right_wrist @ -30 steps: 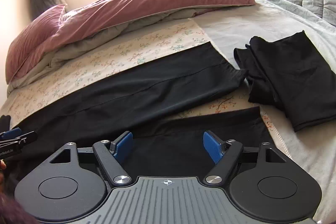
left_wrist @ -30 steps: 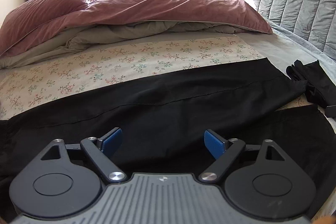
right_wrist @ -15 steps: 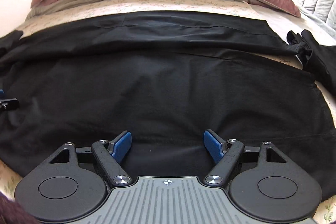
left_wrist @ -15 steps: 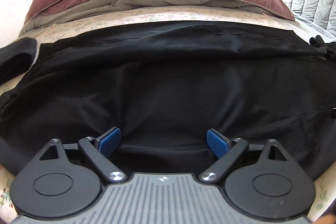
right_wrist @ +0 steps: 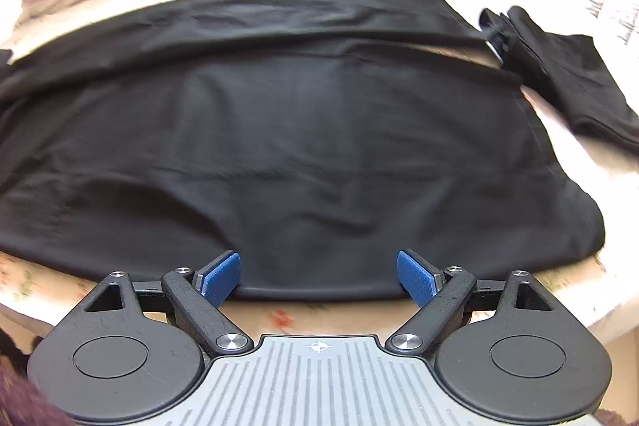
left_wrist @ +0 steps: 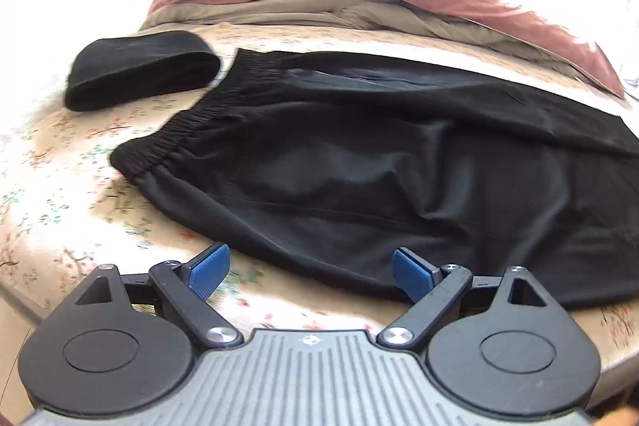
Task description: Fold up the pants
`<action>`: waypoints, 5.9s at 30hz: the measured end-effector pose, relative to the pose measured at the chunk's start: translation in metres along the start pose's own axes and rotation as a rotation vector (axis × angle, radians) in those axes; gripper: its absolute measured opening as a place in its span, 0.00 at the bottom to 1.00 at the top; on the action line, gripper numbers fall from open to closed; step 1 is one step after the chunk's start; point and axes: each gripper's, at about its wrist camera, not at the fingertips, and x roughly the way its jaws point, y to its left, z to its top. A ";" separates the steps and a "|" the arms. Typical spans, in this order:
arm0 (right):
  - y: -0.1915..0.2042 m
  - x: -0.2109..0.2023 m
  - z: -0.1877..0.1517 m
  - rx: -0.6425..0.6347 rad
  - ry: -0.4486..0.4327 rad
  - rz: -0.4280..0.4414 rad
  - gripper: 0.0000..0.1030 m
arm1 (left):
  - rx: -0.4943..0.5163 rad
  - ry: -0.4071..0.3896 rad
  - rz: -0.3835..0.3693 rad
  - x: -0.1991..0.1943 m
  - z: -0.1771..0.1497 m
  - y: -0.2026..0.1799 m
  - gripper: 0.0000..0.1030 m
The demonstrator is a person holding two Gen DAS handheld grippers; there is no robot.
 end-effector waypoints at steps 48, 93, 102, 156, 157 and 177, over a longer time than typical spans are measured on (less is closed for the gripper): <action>0.356 0.101 0.238 -0.734 -0.053 0.372 0.87 | -0.333 0.169 0.042 0.084 0.107 0.012 1.00; 0.395 0.082 0.274 -0.860 -0.195 0.400 0.00 | -0.387 0.178 0.014 0.093 0.105 0.039 1.00; 0.389 0.014 0.185 -0.868 -0.218 0.443 0.00 | -0.422 0.081 -0.068 0.059 0.095 0.069 1.00; 0.200 0.110 0.173 -0.084 -0.105 -0.190 0.00 | -0.468 0.031 -0.240 0.054 0.085 0.080 0.09; 0.194 0.098 0.170 -0.065 -0.135 -0.181 0.00 | -0.466 0.025 -0.239 0.050 0.087 0.081 0.09; 0.138 -0.014 0.018 0.035 -0.221 0.030 0.00 | -0.210 0.174 -0.011 0.024 0.044 0.068 0.10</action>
